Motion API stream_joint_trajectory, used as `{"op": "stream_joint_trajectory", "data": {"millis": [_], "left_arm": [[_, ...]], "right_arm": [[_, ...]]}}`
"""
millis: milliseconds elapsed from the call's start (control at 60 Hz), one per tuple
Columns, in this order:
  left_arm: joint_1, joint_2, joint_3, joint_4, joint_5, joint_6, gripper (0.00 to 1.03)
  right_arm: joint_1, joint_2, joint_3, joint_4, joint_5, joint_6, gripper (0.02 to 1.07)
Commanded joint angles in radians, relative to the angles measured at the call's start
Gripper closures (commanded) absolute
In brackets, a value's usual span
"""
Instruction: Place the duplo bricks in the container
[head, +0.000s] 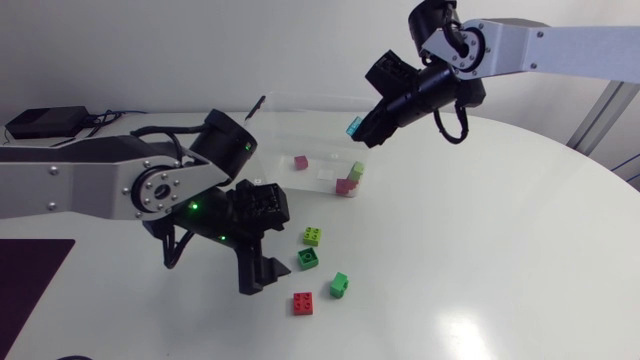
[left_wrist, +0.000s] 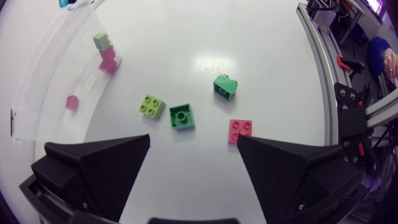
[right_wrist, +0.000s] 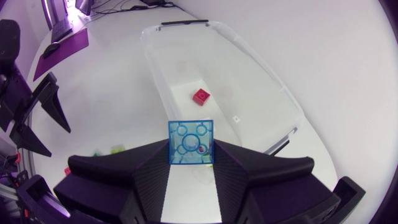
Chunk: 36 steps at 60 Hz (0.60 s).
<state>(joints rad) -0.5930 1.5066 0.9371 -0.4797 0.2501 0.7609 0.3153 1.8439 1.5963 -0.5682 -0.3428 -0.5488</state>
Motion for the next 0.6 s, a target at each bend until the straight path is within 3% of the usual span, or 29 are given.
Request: {"op": "stream_joint_trajectory", "data": {"millis": [0,367,400,467,583], "left_arm": [[-0.018,0.004,-0.038,0.004,0.006,0.025,0.06],[-0.083,0.067,-0.078,0.043,-0.009,0.02,0.06],[-0.09,0.075,-0.081,0.043,-0.011,0.018,0.06],[-0.099,0.086,-0.084,0.044,-0.014,0.014,0.06],[-0.12,0.095,-0.095,0.058,-0.017,0.018,0.05]], "right_arm": [[-0.015,0.044,0.053,0.019,0.007,0.035,0.78],[-0.041,0.196,0.231,0.014,0.033,0.064,0.75],[-0.041,0.21,0.243,0.014,0.041,0.067,0.59],[-0.044,0.215,0.251,0.014,0.051,0.079,0.06],[-0.062,0.161,0.231,0.027,0.044,0.089,0.06]]}}
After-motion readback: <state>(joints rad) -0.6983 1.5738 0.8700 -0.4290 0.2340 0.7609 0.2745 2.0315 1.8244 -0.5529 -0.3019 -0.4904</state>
